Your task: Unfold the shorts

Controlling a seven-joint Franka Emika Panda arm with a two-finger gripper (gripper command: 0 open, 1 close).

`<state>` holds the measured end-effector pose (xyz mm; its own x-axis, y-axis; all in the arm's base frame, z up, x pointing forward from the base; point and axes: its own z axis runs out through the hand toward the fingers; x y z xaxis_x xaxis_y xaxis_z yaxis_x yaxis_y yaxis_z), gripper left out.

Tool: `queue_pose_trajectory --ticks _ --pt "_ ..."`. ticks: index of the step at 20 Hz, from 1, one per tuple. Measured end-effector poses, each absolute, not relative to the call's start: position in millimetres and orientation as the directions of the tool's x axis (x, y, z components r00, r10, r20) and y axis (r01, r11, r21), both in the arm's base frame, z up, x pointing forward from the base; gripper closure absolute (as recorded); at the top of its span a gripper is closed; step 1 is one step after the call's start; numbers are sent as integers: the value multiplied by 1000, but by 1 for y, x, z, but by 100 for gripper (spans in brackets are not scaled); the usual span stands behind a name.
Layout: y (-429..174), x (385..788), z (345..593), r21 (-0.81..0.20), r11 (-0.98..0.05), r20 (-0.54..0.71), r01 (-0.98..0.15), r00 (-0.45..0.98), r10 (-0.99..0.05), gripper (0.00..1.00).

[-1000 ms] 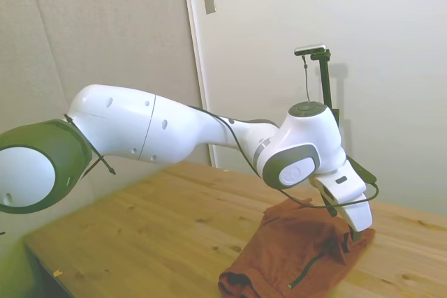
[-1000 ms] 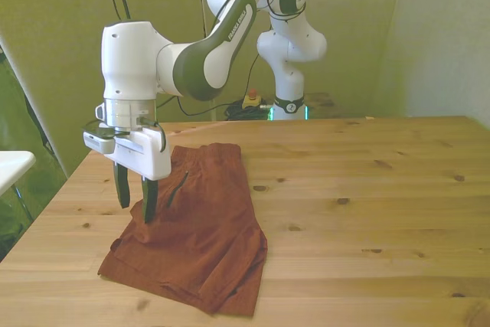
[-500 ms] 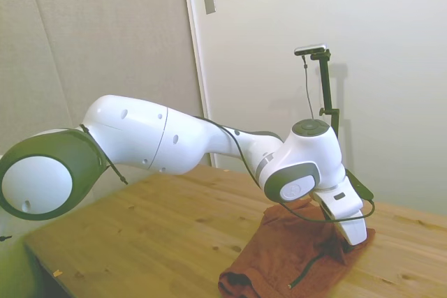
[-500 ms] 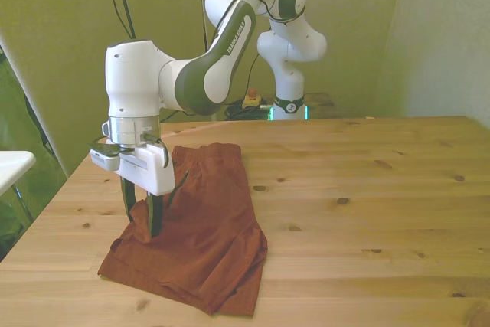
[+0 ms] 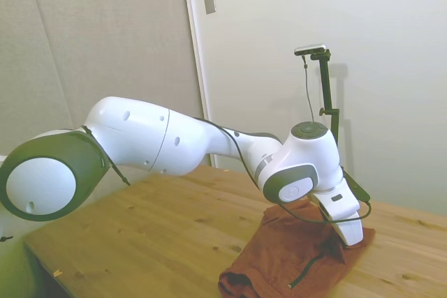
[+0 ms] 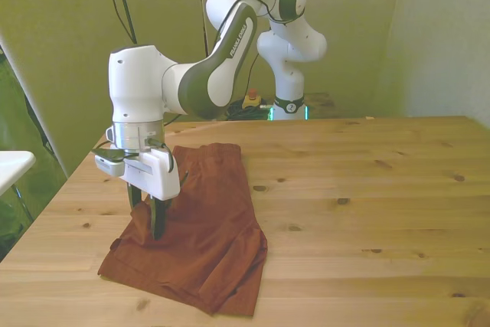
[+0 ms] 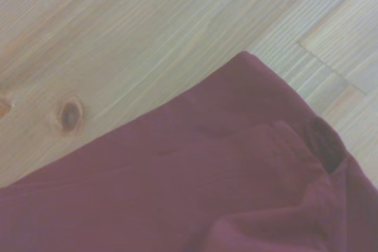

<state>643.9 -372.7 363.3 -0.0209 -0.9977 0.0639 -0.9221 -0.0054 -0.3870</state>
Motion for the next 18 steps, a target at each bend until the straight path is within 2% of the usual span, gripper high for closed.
queue_pose_trajectory --ticks 12,18 --pt "-371 646 362 -387 -20 65 -922 -6 -998 100" --pt "-374 644 383 -410 -66 96 -910 29 -995 100"
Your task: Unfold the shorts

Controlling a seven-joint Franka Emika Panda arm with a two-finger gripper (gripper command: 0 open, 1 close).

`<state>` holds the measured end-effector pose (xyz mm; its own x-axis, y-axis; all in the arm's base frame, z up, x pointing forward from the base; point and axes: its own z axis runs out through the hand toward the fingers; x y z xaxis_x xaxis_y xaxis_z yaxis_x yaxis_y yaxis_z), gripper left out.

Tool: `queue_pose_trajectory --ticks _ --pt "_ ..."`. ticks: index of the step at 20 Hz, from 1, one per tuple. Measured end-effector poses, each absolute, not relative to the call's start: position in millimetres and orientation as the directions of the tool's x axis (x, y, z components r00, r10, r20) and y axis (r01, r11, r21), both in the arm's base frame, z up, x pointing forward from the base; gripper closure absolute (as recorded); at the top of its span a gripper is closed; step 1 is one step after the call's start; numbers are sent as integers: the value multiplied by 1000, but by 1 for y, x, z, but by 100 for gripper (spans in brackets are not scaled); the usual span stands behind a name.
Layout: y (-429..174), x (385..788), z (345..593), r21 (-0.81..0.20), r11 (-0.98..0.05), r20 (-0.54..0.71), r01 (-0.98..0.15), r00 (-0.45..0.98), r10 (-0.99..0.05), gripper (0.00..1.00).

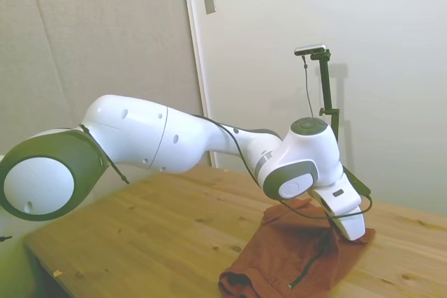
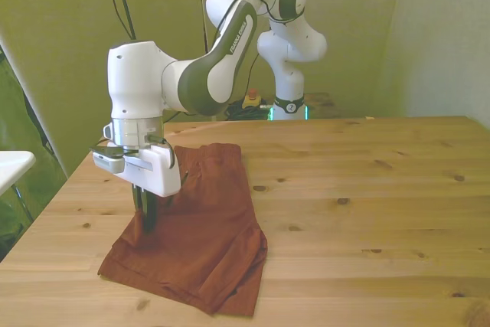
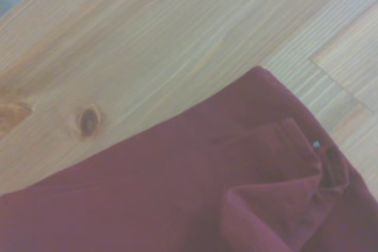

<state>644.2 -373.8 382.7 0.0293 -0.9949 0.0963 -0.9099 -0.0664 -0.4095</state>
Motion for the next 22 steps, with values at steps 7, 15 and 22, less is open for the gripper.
queue_pose_trajectory --ticks 7,15,22 --pt "-309 654 449 -462 -210 191 -862 134 -972 100" --pt "-146 683 478 -406 -417 362 -813 276 -890 100" --pt "-66 691 489 -346 -520 486 -781 325 -811 100"
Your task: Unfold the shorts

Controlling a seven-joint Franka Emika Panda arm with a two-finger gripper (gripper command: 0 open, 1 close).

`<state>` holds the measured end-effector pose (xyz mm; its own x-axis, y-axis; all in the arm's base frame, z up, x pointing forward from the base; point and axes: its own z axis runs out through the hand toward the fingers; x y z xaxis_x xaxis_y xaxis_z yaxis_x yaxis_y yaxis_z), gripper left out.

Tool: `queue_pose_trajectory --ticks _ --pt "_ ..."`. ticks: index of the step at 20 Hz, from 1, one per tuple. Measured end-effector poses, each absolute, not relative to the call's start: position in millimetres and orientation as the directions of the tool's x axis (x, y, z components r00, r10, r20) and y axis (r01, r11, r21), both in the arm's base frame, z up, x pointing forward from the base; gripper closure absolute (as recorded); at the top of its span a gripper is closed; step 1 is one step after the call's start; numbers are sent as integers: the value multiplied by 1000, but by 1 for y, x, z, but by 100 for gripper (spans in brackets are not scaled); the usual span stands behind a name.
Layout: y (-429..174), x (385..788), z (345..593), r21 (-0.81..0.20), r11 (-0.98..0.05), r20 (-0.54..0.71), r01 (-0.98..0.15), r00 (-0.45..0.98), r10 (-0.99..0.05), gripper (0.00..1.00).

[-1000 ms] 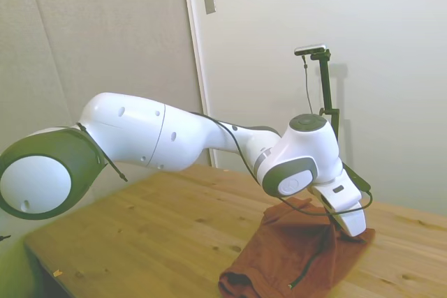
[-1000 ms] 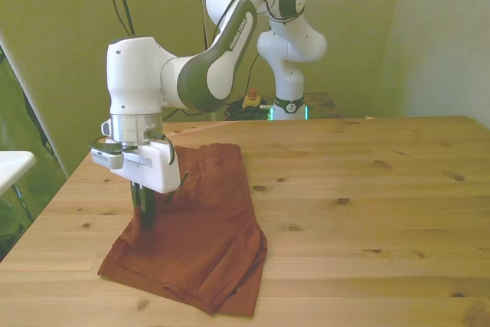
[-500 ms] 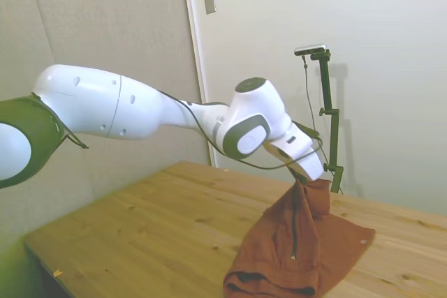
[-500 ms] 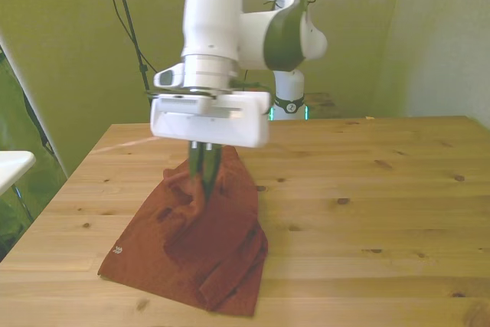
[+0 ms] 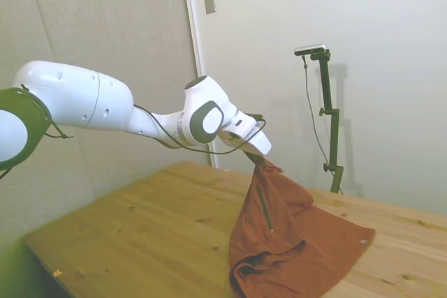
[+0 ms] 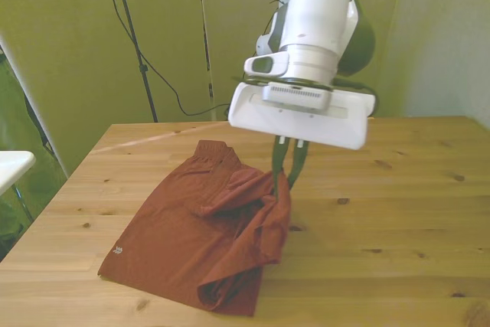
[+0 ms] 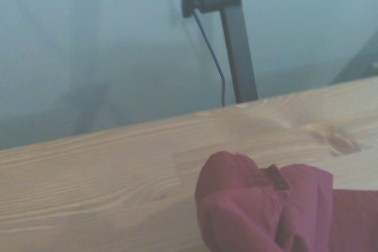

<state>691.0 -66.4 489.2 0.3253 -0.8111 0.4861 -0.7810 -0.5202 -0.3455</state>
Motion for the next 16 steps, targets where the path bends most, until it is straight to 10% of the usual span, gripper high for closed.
queue_pose_trajectory --ticks 8,9,16 --pt "95 700 492 -218 -670 599 -710 445 -666 100" --pt "101 703 487 -203 -676 603 -708 454 -657 0" --pt "126 714 457 -142 -698 603 -701 498 -623 0"
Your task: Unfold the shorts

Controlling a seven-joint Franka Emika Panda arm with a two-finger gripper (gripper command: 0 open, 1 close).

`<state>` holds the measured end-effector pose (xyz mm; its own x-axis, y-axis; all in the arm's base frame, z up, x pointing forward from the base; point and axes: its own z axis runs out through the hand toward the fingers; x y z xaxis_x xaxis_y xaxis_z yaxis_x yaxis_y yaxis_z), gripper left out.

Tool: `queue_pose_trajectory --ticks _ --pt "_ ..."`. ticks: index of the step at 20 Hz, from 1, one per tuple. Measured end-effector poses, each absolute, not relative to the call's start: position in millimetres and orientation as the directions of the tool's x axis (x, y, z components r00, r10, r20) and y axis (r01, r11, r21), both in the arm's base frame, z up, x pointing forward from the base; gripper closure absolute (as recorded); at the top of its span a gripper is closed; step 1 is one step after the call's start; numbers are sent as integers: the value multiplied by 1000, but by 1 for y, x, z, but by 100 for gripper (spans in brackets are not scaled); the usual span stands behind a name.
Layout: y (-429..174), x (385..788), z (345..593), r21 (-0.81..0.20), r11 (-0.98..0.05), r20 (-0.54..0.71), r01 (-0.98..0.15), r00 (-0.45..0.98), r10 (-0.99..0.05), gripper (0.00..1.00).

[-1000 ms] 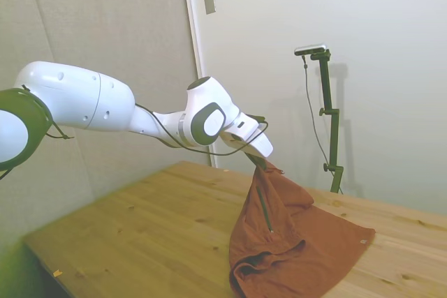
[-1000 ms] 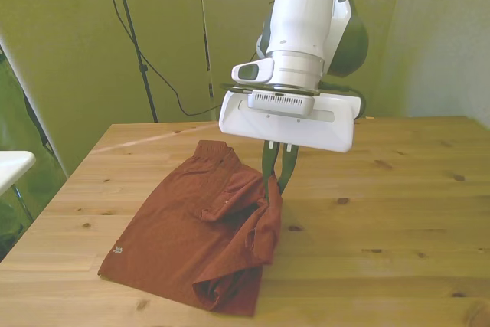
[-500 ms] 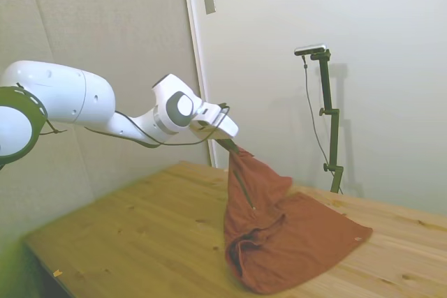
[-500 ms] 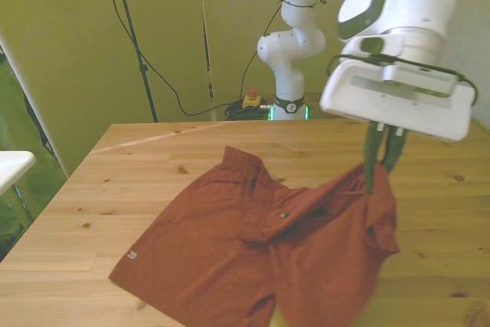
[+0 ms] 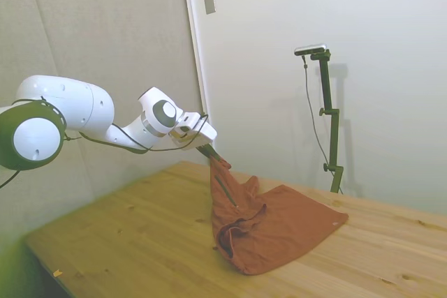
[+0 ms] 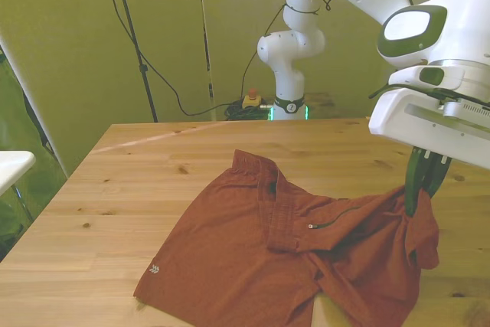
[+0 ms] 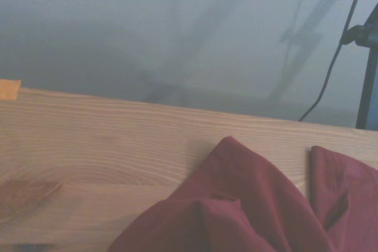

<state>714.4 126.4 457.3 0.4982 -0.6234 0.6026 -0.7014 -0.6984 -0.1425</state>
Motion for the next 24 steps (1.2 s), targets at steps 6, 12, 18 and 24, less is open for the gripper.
queue_pose_trajectory --ticks 6,12,18,24 --pt "154 711 452 -125 -718 595 -684 528 -606 0" --pt "161 707 469 -141 -722 601 -677 522 -606 0" --pt "61 691 489 -104 -671 588 -734 499 -637 0" --pt "-23 681 479 -75 -713 445 -697 617 -649 0"
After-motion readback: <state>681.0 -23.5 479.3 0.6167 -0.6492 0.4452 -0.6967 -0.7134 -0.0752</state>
